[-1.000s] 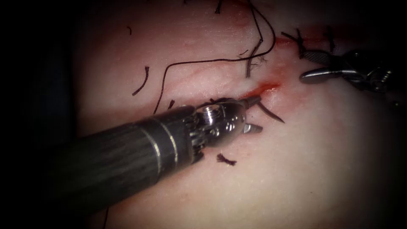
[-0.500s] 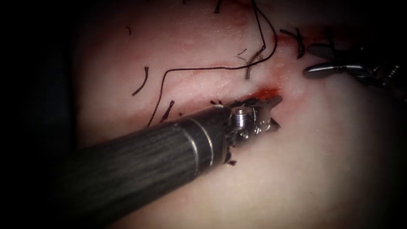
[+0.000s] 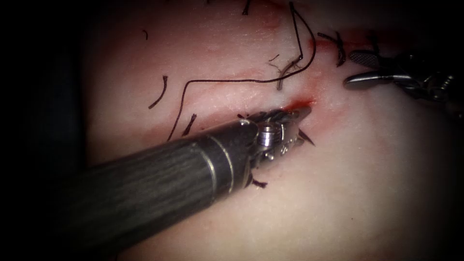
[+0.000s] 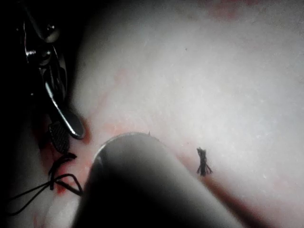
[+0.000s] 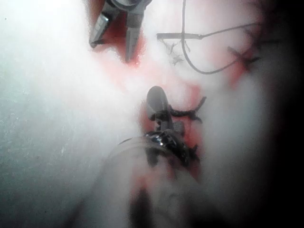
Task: Wound Closure
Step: Pull the suture needle through the wound using the left gripper.
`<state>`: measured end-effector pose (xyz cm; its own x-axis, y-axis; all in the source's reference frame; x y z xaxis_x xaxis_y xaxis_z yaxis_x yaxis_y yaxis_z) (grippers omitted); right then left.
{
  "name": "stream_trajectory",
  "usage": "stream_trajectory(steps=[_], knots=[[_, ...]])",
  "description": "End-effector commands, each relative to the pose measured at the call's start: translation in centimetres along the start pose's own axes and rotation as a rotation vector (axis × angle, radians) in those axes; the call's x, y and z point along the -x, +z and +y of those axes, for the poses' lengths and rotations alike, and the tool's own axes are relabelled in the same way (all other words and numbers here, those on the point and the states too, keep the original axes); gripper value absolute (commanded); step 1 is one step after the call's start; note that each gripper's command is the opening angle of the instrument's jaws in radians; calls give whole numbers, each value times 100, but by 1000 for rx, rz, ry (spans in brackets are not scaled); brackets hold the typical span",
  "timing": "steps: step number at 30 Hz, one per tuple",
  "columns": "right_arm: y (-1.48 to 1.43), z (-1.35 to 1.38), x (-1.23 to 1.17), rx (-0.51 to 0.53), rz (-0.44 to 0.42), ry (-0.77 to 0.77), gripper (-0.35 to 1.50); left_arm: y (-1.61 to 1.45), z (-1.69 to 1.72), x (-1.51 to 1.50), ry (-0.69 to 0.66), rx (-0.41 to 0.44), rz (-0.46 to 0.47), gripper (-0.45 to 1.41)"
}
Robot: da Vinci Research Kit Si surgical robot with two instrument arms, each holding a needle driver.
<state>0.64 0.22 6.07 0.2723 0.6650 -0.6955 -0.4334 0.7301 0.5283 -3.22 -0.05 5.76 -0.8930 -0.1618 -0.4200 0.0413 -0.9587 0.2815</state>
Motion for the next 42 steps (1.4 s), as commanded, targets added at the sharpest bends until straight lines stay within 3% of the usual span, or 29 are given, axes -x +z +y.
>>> stream_trajectory(steps=[1,2,4,11,15,17,20,22,31,36,37,42], knots=[[8,2,-2,-1,3,-2,99,4,-4,-3,0,2,9,9],[8,2,-2,-1,3,-2,98,2,-3,-2,7,7,18,-27],[8,2,-2,-4,2,-2,96,0,-2,-2,14,11,24,-35],[8,2,-3,-5,8,0,93,-14,-8,-6,36,8,77,-35],[8,-1,-5,-12,12,2,94,-26,-20,-10,-82,-10,171,-35],[5,-5,-11,-21,19,11,99,-39,-27,-13,-319,37,276,-35],[3,-7,-15,-28,19,16,104,-45,-30,-16,-433,63,331,-35],[1,-11,-20,-54,13,21,104,-53,-35,-20,-611,109,409,-35],[2,-24,-23,-65,13,24,104,-69,-41,-34,-949,219,553,-35],[0,-35,-23,-107,29,42,88,-77,-38,-42,-1176,289,639,-35],[-1,-39,-23,-125,47,49,78,-83,-36,-48,-1300,332,690,-35],[-2,-45,-21,-167,44,44,71,-99,-31,-60,-1516,430,826,-35]])
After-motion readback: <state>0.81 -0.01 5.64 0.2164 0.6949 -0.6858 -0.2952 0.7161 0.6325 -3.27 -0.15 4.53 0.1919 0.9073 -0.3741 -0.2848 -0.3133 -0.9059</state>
